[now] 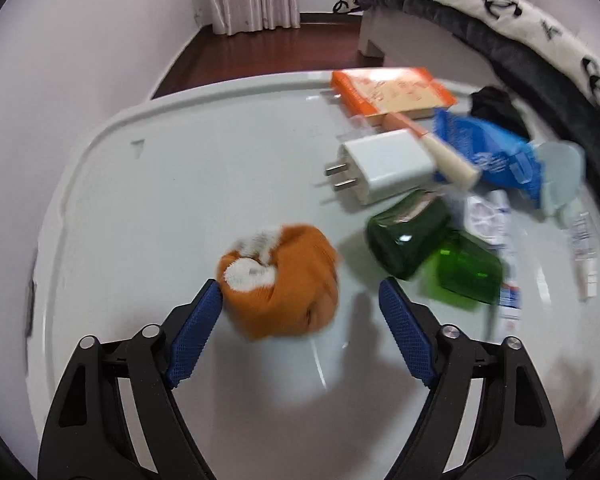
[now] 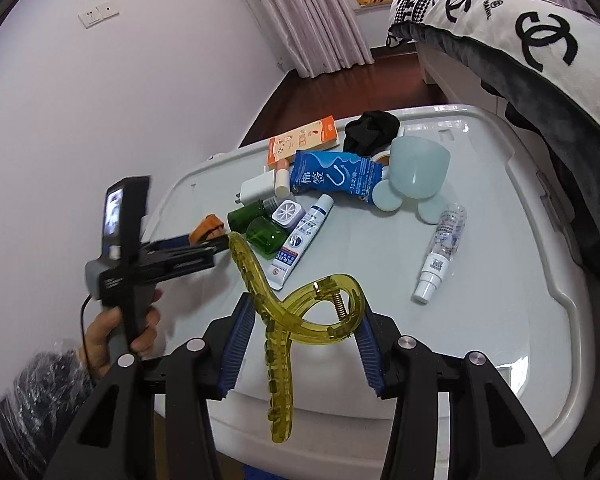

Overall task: Collect trash
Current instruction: 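Grasp the orange sock with the left tool while the right tool grasps the yellow hair clip, then drop the orange sock with the left tool while the right tool drops the yellow clip, then grasp the clear spray bottle with the right tool while the left tool grasps the white tube, then drop the white tube with the left tool while the right tool drops the spray bottle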

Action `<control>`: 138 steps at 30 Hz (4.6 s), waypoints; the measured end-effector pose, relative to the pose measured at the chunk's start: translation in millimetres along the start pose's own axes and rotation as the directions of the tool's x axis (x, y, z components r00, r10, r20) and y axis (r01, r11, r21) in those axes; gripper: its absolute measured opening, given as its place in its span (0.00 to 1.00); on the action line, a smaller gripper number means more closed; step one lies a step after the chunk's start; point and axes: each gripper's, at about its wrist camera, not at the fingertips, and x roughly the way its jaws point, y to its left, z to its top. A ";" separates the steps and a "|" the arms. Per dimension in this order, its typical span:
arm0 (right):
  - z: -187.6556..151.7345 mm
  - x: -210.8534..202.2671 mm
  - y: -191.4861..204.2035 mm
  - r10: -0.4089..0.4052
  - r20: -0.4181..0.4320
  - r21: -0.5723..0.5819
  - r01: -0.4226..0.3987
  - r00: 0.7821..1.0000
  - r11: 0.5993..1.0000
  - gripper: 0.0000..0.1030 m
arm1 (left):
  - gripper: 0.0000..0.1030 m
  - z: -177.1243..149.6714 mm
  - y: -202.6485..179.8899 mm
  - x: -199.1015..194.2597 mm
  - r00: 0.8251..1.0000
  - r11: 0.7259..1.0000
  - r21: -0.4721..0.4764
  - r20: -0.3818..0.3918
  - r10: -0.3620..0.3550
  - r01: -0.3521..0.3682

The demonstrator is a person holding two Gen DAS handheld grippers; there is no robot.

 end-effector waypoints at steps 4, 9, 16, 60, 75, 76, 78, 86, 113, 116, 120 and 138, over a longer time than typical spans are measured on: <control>-2.3 2.9 5.0 -0.007 -0.003 -0.017 0.007 1.000 1.000 0.47 | 0.39 -8.3 4.0 -10.3 1.000 1.000 -0.020 0.026 0.014 -0.013; -5.5 1.3 5.3 -0.017 0.005 -0.026 0.017 1.000 1.000 0.47 | 0.39 -39.2 13.4 -75.4 0.998 0.994 -0.102 0.063 -0.023 0.029; -34.7 -17.5 17.2 -0.013 0.020 -0.062 0.014 1.000 0.998 0.47 | 0.39 -124.7 -20.8 -177.5 0.996 0.994 -0.093 0.071 -0.059 0.066; 37.9 56.0 -73.1 -0.421 -0.045 0.163 0.422 0.906 0.892 0.70 | 0.77 -238.9 -64.0 -136.3 0.991 0.996 -0.050 -0.109 -0.080 0.075; 2.4 17.7 -57.9 -0.338 -0.032 0.170 0.339 0.940 0.925 0.23 | 0.77 -221.3 -59.8 -154.0 0.995 0.995 -0.048 -0.043 -0.090 0.088; -2.5 -4.2 -54.9 -0.303 -0.007 0.173 0.300 0.953 0.938 0.23 | 0.77 -211.9 -61.0 -157.6 0.996 0.995 -0.040 -0.019 -0.088 0.087; -8.6 -36.6 -49.5 -0.261 0.039 0.164 0.251 0.965 0.954 0.23 | 0.77 -183.5 -69.4 -159.2 0.997 0.997 -0.011 0.020 -0.081 0.081; -20.3 -83.7 -70.6 -0.223 0.165 0.235 0.181 0.961 0.955 0.23 | 0.77 -71.3 -117.1 -83.0 0.994 0.994 0.025 -0.013 -0.108 0.108; -17.7 -57.9 -51.8 -0.095 0.114 0.196 0.071 0.989 0.978 0.23 | 0.21 -61.9 -101.5 -114.3 0.981 0.986 0.042 0.098 -0.167 0.163; -31.0 -51.3 -33.0 -0.038 0.085 0.141 0.026 0.996 0.990 0.23 | 0.21 -96.7 -88.6 -156.4 0.979 0.984 0.023 0.100 -0.179 0.178; -64.8 -56.0 -2.7 0.039 0.045 0.102 -0.043 0.998 0.994 0.23 | 0.21 -156.5 -74.0 -201.3 0.982 0.986 0.005 0.089 -0.166 0.166; -160.0 -40.1 27.9 0.021 -0.286 0.042 -0.009 0.958 0.999 0.52 | 0.65 -263.7 -64.8 -173.5 0.967 0.981 -0.072 -0.174 -0.188 0.178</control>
